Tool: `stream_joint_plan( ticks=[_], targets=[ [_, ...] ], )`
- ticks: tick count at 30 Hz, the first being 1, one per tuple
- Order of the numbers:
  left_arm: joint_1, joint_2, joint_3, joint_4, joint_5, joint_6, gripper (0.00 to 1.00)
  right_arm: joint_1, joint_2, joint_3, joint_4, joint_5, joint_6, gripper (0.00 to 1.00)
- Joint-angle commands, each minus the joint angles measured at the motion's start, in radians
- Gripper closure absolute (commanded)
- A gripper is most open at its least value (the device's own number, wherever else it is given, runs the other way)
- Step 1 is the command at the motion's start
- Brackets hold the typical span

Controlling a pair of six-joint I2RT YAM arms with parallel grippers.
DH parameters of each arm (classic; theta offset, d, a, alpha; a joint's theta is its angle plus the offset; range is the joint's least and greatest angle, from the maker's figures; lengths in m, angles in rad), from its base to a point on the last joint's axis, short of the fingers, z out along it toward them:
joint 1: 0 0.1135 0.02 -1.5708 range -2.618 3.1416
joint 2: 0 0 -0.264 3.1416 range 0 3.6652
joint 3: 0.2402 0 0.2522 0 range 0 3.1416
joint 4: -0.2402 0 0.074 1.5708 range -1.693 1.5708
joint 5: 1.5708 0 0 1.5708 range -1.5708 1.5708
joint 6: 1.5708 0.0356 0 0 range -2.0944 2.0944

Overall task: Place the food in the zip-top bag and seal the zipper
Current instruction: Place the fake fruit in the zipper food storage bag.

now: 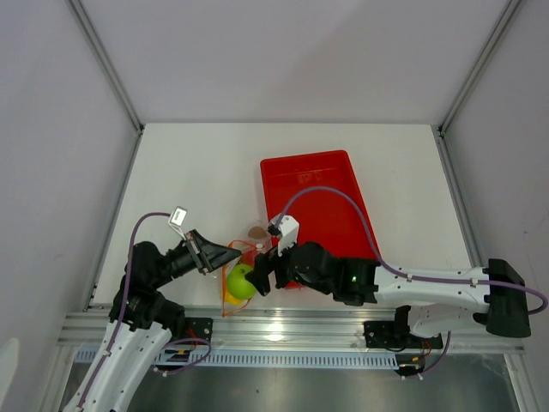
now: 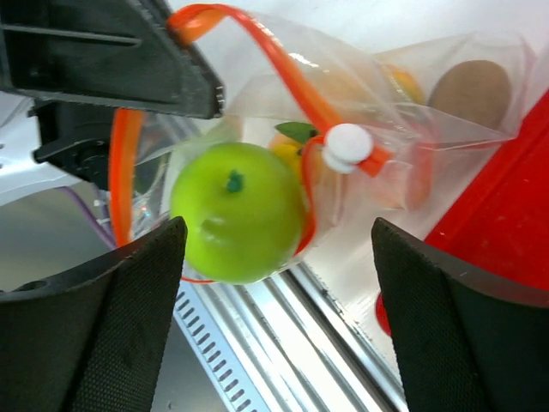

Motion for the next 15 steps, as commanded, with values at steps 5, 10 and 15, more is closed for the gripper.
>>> stream_joint_plan(
  ticks=[5,10,15],
  targets=[
    [-0.006,-0.012,0.014,0.036,0.024,-0.017,1.0,-0.059,-0.007,0.018,0.008,0.036,-0.017,0.29],
    [-0.006,-0.015,0.01,0.033,0.021,-0.019,0.99,-0.067,0.031,0.017,0.07,0.03,-0.009,0.44],
    [-0.008,-0.012,0.005,0.037,0.021,-0.02,0.99,-0.064,0.085,0.046,0.103,0.001,-0.003,0.5]
  ],
)
